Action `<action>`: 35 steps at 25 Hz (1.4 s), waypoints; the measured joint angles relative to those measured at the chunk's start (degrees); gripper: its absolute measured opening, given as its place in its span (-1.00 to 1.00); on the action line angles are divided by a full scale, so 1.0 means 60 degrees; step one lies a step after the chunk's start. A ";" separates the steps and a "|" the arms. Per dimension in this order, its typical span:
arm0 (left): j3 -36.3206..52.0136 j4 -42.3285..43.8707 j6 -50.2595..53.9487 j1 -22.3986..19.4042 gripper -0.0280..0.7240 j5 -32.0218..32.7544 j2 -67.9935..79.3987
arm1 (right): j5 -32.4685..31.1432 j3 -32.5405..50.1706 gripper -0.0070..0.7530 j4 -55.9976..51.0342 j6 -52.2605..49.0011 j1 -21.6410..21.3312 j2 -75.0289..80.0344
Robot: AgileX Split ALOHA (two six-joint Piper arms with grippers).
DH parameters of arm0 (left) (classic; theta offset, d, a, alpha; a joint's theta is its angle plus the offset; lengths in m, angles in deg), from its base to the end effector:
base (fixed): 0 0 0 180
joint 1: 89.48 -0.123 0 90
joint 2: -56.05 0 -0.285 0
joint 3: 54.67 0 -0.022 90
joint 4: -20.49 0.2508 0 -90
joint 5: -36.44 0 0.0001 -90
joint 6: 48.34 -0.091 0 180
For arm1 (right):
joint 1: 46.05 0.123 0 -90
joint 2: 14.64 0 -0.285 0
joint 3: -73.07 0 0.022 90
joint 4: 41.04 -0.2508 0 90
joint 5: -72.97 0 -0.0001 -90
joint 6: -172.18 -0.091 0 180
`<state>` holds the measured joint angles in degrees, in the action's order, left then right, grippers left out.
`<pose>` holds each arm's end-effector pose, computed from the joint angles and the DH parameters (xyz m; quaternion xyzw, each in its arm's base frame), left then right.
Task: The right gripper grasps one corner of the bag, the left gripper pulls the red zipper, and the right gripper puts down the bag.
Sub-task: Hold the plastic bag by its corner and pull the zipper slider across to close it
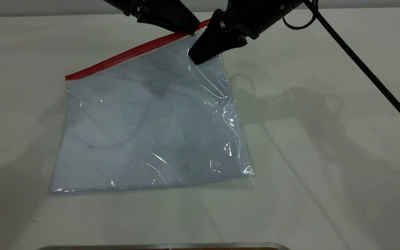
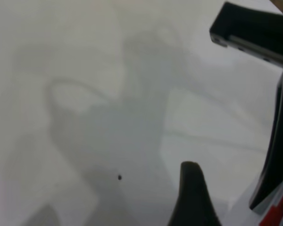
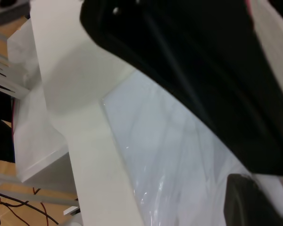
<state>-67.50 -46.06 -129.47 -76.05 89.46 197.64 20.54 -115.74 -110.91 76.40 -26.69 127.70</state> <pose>0.4292 -0.1711 0.1034 0.3857 0.8146 -0.3669 0.2305 0.3980 0.2117 0.0842 -0.4130 0.7989 0.3901 0.1974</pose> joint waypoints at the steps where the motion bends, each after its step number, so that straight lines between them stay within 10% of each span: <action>1: -0.0004 0.0054 0.0102 0.0000 0.60 0.0008 0.0000 | 0.0000 0.0000 -0.89 0.0000 0.0017 0.0000 0.0000; 23: -0.0007 0.0154 0.0059 0.0046 -0.62 0.0336 0.0076 | 0.0037 0.0000 -0.89 0.0000 0.0102 -0.0054 0.0000; 35: -0.0079 0.0165 -0.0233 0.0075 -0.66 -0.0179 0.0076 | -0.0640 0.0000 -0.89 -0.0443 0.0318 -0.0834 0.0000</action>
<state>-67.97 -45.07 -130.87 -75.60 88.39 198.10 16.71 -115.74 -113.56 78.31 -31.69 127.70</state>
